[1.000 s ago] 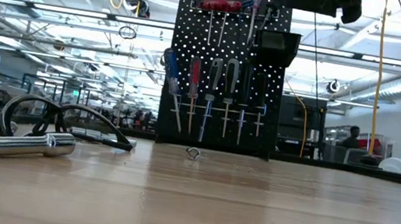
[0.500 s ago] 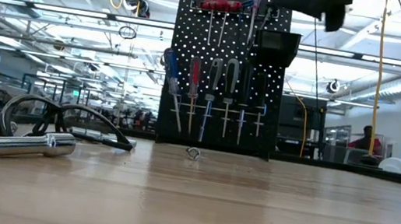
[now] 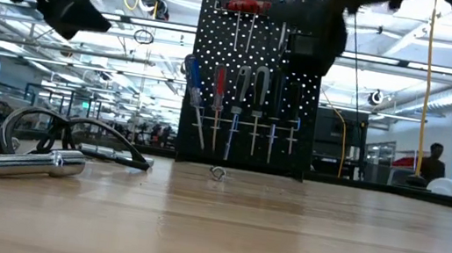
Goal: Hang tools onto peg board
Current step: Hang the black safety glasses onto the peg board
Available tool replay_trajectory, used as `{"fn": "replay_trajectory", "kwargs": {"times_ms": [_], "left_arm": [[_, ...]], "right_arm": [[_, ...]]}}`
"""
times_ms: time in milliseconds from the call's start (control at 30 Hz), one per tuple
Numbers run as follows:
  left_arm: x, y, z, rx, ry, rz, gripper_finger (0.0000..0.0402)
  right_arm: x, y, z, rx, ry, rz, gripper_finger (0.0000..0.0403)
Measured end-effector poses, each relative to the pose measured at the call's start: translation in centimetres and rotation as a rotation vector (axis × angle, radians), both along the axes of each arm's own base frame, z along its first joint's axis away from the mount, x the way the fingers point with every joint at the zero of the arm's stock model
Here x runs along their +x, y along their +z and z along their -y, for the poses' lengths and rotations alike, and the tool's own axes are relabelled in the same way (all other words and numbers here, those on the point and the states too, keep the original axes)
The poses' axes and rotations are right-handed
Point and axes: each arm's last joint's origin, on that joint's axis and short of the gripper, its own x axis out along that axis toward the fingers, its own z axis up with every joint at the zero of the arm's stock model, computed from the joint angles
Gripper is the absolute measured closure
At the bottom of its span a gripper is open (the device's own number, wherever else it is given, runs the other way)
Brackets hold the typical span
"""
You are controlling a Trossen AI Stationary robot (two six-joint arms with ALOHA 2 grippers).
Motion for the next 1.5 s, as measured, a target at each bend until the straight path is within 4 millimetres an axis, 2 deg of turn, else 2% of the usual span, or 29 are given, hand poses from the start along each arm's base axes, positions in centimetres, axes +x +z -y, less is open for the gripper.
{"fn": "replay_trajectory", "kwargs": {"times_ms": [267, 533, 700, 933, 1067, 1267, 1433, 1500], "left_arm": [[0.3, -0.4, -0.9, -0.008, 0.007, 0.079, 0.0173], [0.4, -0.3, -0.9, -0.046, -0.011, 0.083, 0.0173], [0.4, -0.3, -1.0, -0.032, 0.042, 0.090, 0.0173], [0.5, -0.5, -1.1, -0.018, 0.072, 0.088, 0.0173], [0.7, -0.8, -1.2, -0.009, 0.081, 0.074, 0.0173], [1.2, -1.4, -1.5, -0.028, 0.122, 0.042, 0.0173], [1.6, -2.5, -2.2, -0.106, 0.217, -0.033, 0.0173], [1.8, -2.8, -2.2, -0.126, 0.188, -0.060, 0.0173]], "right_arm": [[4.5, -4.7, 0.0, 0.124, -0.129, -0.314, 0.0181], [7.0, -7.2, 0.0, 0.175, -0.257, -0.536, 0.0181], [7.3, -7.2, 0.3, 0.135, -0.356, -0.643, 0.0181], [6.5, -5.8, -0.5, 0.098, -0.319, -0.722, 0.0181], [6.4, -4.7, -1.1, 0.119, -0.230, -0.711, 0.0181], [7.3, -4.7, -0.8, 0.132, -0.283, -0.614, 0.0181], [8.0, -4.1, -1.2, 0.070, -0.202, -0.559, 0.0181], [8.0, -4.1, -1.4, 0.057, -0.178, -0.565, 0.0181]]}}
